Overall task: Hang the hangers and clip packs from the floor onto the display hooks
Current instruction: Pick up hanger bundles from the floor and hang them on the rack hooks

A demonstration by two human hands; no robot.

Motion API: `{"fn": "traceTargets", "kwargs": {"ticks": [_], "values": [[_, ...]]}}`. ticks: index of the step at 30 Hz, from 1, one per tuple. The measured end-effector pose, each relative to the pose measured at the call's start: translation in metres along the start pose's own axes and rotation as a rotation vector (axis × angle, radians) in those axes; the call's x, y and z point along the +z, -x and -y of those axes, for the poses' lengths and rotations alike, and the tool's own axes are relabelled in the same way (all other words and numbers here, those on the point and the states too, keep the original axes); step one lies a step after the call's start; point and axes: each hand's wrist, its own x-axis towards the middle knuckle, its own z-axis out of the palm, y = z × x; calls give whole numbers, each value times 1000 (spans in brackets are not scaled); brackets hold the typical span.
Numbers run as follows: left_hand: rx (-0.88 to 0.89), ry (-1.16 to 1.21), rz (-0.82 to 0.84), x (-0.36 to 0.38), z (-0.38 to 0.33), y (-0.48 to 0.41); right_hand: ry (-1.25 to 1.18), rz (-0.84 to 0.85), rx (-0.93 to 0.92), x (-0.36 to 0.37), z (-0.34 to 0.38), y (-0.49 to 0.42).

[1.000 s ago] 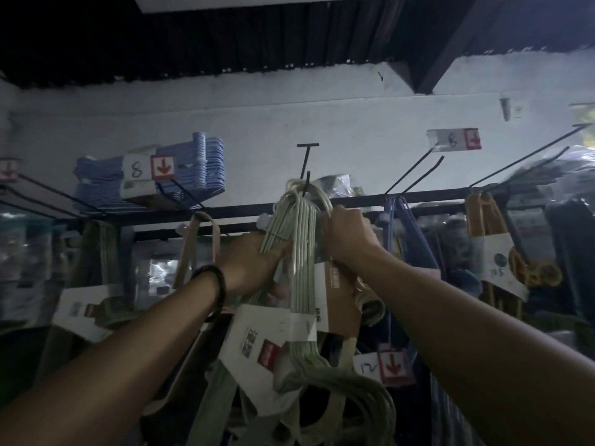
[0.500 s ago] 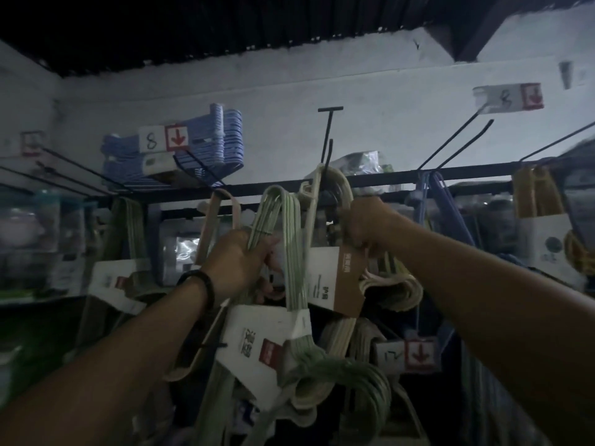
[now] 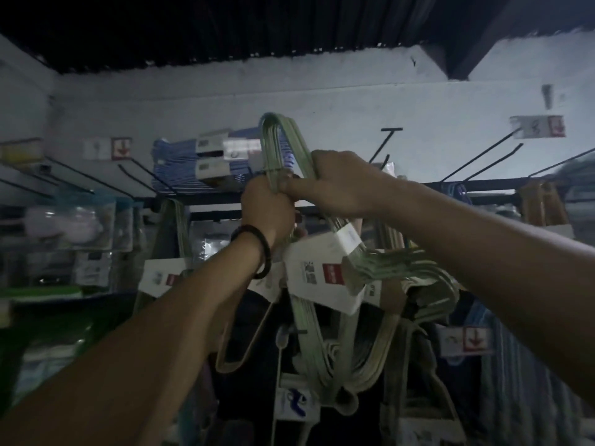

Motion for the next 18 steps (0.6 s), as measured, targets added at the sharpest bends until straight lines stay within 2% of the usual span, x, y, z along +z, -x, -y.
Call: {"fn": "traceTargets", "kwargs": {"ticks": [8,13,15,18], "values": [[85,339,-214,-64,1,2,465,-305,-85,15,102,-8],[23,297,-217,-90,18,-15,536,-263,-68,25,137,-30],[3,277,-124,-98,28,-12,573,-233,-36,34,138,-31],[-60,175,270,-105,41,11,588,-200,50,39,120,-22]]}}
